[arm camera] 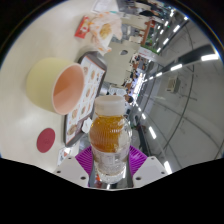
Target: Pour water
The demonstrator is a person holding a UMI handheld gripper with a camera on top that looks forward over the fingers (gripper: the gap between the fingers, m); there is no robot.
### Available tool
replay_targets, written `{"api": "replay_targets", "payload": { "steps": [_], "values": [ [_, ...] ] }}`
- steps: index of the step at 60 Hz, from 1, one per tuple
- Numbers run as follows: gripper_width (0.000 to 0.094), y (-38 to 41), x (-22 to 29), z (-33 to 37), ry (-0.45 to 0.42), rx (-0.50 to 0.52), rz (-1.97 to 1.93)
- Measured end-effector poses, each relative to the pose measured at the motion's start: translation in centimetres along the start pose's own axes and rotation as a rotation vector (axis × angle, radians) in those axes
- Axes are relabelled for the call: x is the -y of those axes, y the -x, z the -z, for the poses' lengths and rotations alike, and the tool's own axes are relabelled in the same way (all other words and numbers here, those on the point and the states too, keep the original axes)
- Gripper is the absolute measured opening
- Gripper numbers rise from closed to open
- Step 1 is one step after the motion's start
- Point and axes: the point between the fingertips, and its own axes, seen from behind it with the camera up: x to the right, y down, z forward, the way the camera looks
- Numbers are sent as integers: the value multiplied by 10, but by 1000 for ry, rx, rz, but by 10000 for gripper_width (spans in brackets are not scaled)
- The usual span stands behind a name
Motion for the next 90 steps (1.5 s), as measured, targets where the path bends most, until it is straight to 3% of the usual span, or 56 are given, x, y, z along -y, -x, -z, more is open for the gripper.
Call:
{"api": "replay_targets", "payload": {
  "steps": [9,18,27,49,55,62,71,76,79,82,90],
  "values": [
    [429,-7,-20,5,-22,133,-521],
    [428,-22,-26,9,-131,249,-1075],
    [427,15,-28,-3,-103,415,-1496],
    [431,107,-10,-29,-91,618,-1768],
    [446,132,-4,-27,-71,644,-1764],
    [455,130,-7,-24,-104,604,-1793],
    [570,131,-5,-23,-94,625,-1796],
    [865,134,-7,-16,-55,668,-1792],
    [813,138,-13,-10,-4,678,-1777],
    [848,136,-24,2,50,663,-1772],
    [849,115,-37,54,96,674,-1758]
  ]
}}
